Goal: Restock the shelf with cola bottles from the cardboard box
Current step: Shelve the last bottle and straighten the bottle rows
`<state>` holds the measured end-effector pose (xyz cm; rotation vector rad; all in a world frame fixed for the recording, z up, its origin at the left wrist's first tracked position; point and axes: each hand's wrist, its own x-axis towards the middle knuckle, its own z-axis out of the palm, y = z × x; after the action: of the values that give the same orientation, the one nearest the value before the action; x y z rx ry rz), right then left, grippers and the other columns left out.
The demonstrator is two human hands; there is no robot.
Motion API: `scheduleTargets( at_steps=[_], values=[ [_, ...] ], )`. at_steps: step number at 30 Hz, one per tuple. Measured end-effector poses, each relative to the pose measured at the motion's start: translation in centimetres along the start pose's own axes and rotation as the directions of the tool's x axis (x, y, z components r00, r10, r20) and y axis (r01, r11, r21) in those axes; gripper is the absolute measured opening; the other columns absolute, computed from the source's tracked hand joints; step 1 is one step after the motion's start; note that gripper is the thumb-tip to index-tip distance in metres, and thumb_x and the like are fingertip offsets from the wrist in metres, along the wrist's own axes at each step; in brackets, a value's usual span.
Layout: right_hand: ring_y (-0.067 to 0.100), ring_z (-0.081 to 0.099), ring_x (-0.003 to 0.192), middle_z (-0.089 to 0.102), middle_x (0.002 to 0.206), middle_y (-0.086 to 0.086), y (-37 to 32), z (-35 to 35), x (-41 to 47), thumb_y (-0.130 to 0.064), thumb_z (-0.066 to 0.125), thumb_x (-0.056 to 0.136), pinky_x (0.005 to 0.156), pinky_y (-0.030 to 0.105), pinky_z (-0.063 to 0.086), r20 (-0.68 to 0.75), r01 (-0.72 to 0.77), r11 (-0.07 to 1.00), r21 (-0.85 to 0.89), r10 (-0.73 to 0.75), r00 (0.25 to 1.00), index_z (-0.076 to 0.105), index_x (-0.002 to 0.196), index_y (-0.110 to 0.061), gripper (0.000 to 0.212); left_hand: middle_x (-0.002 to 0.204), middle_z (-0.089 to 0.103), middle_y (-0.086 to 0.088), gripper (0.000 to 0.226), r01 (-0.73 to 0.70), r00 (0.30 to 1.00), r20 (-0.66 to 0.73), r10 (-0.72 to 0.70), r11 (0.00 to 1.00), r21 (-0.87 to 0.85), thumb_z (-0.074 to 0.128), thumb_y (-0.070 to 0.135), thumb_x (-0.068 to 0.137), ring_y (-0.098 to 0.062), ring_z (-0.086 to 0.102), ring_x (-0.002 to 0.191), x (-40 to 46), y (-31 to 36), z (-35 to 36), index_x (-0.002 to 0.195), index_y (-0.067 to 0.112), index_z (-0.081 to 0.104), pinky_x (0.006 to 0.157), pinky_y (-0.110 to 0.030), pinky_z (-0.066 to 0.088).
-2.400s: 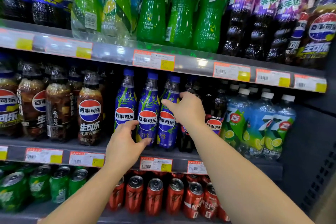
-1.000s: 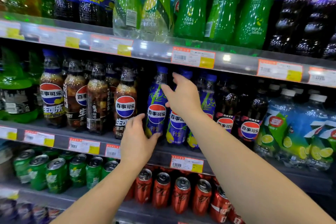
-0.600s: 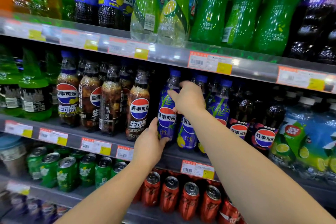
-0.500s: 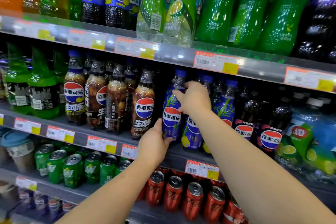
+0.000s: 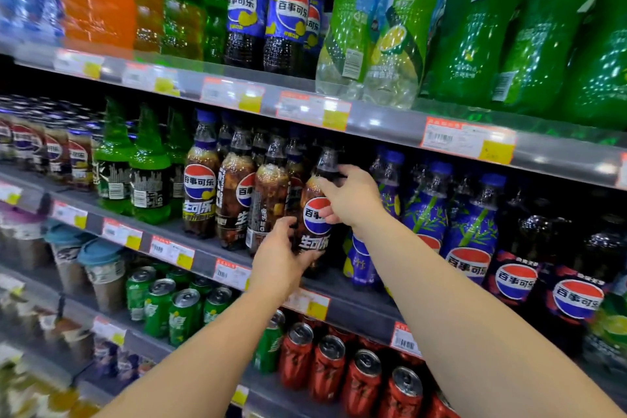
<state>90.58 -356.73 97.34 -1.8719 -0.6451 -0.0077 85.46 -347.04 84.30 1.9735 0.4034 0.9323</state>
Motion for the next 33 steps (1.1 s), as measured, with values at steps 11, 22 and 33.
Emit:
scheduleTargets(
  at_steps=[11,22,33],
  values=[
    [0.026,0.071,0.061,0.058,0.099,-0.005,0.3,-0.1,-0.7,-0.033,0.071,0.083,0.056,0.04,0.06,-0.213,0.014,0.994,-0.104,-0.036,0.976,0.049,0.131,-0.017,0.055,0.116,0.063,0.003,0.068,-0.094,0.995,0.024,0.096,0.994,-0.06,0.08,0.038,0.07,-0.013,0.06,0.105,0.4,-0.6,-1.1,0.129,0.019,0.052,0.091,-0.035,0.051],
    [0.022,0.067,0.057,0.053,0.131,0.0,-3.8,6.5,1.7,-0.022,0.053,0.096,0.051,0.034,0.057,-0.024,0.067,0.997,0.025,-0.067,0.997,0.042,0.139,-0.016,0.044,0.121,0.055,-0.002,0.08,0.02,0.955,-0.292,0.051,0.972,0.233,0.081,0.052,0.061,-0.025,0.052,0.113,1.7,-2.5,-4.3,0.127,0.022,0.046,0.085,-0.041,0.048],
    [0.021,0.063,0.056,0.07,0.084,0.011,-3.9,7.0,3.7,-0.046,0.067,0.084,0.072,0.045,0.061,-0.023,-0.068,0.983,-0.169,0.065,0.998,0.053,0.118,-0.011,0.05,0.125,0.051,-0.001,0.079,-0.076,0.98,-0.177,0.093,0.992,0.096,0.081,0.041,0.069,-0.018,0.051,0.115,1.7,-4.2,-4.2,0.135,0.018,0.044,0.093,-0.033,0.046]
  ],
)
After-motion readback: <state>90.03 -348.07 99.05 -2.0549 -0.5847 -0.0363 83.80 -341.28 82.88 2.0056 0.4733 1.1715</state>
